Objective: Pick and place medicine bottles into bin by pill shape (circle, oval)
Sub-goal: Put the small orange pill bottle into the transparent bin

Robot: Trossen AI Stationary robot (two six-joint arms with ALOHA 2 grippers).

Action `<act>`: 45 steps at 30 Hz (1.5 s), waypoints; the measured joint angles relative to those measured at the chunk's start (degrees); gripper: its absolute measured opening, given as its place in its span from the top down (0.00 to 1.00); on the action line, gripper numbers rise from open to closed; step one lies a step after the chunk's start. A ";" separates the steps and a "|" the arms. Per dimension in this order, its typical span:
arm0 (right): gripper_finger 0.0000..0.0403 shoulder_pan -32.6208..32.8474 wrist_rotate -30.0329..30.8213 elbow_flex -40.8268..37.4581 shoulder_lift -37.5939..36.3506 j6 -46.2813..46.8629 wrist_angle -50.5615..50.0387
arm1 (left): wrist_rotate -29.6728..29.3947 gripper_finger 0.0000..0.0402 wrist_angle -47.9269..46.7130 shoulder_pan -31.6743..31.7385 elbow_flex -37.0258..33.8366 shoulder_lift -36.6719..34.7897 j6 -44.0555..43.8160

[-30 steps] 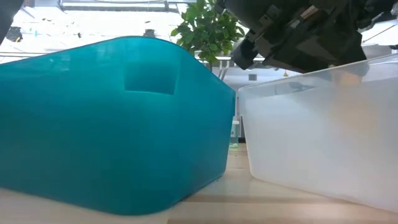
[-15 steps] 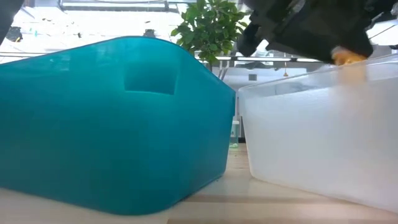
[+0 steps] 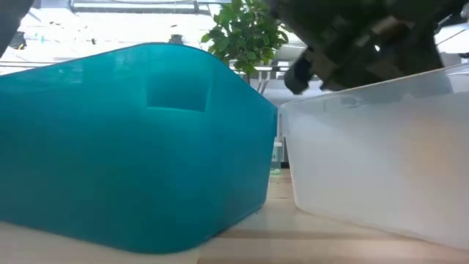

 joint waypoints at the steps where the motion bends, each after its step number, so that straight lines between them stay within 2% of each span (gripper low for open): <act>1: 0.33 -0.01 0.02 0.00 0.00 0.00 -0.08 | -0.03 0.73 -0.29 0.00 0.80 0.67 -0.63; 3: 0.33 0.00 0.02 0.00 0.00 0.00 -0.27 | -0.53 0.73 -2.52 0.00 1.91 0.76 -0.99; 12: 0.33 -0.01 0.02 0.00 0.00 -1.33 -0.42 | -1.42 0.73 -2.07 0.18 2.14 0.64 2.23; 17: 0.33 -0.01 0.02 0.00 0.00 -1.33 -0.40 | 1.07 0.73 -1.22 0.80 2.10 2.08 2.94; 26: 0.33 -0.01 0.02 0.00 0.00 -1.51 -0.40 | 0.38 0.73 -2.79 0.87 2.11 2.39 2.87; 45: 0.33 -0.01 0.02 0.00 0.00 -2.38 -0.18 | 1.20 0.61 -3.13 1.38 2.11 2.39 4.42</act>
